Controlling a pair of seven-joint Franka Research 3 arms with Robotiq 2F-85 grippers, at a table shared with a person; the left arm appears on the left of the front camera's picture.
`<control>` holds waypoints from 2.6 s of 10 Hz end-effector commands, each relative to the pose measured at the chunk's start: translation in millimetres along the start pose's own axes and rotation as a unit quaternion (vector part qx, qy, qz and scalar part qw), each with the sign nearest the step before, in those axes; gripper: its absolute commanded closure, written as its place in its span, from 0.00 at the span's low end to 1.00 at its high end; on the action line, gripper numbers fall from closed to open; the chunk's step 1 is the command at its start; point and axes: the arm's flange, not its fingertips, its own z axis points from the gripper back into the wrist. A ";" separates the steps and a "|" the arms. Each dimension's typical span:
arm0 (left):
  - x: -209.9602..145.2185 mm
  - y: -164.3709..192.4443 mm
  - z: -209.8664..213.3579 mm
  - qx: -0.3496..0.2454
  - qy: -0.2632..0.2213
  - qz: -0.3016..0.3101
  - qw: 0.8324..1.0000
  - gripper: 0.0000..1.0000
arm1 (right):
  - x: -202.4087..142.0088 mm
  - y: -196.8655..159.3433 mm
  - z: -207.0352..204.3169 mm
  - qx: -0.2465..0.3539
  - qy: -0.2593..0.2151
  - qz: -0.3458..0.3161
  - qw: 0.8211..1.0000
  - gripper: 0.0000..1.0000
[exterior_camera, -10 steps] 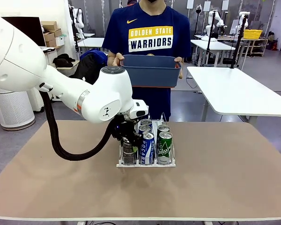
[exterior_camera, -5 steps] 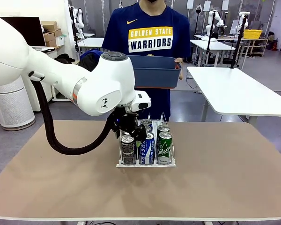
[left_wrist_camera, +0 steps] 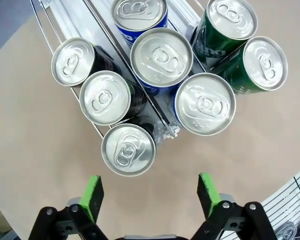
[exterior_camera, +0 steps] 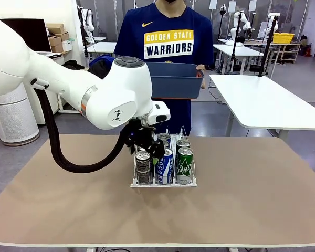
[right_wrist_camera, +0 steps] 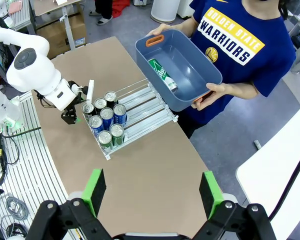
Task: Fill the beverage cans into the dispenser.
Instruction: Pick up the Sprite handed by the human.
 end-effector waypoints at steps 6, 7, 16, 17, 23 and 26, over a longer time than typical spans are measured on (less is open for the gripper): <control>-6.4 53.8 64.5 -0.041 -0.019 -0.034 0.998 0.00 | 0.0 0.4 0.2 0.001 -0.002 0.000 1.000 0.00; -10.2 78.4 95.4 -0.021 -0.017 -0.045 0.999 0.00 | 0.0 0.4 0.2 0.001 -0.002 0.000 1.000 0.00; -28.4 219.9 350.4 -0.121 -0.199 -0.166 0.958 0.00 | 0.0 0.4 0.2 0.001 -0.002 0.000 1.000 0.00; -29.7 220.8 360.8 -0.126 -0.213 -0.172 0.954 0.00 | 0.0 0.4 0.2 0.001 -0.002 0.000 1.000 0.00; -31.0 214.1 360.1 -0.103 -0.206 -0.157 0.960 0.00 | 0.0 0.4 0.2 0.001 -0.002 0.000 1.000 0.00; -27.5 214.0 362.6 -0.099 -0.207 -0.156 0.961 0.00 | 0.0 0.4 0.2 0.001 -0.002 0.000 1.000 0.00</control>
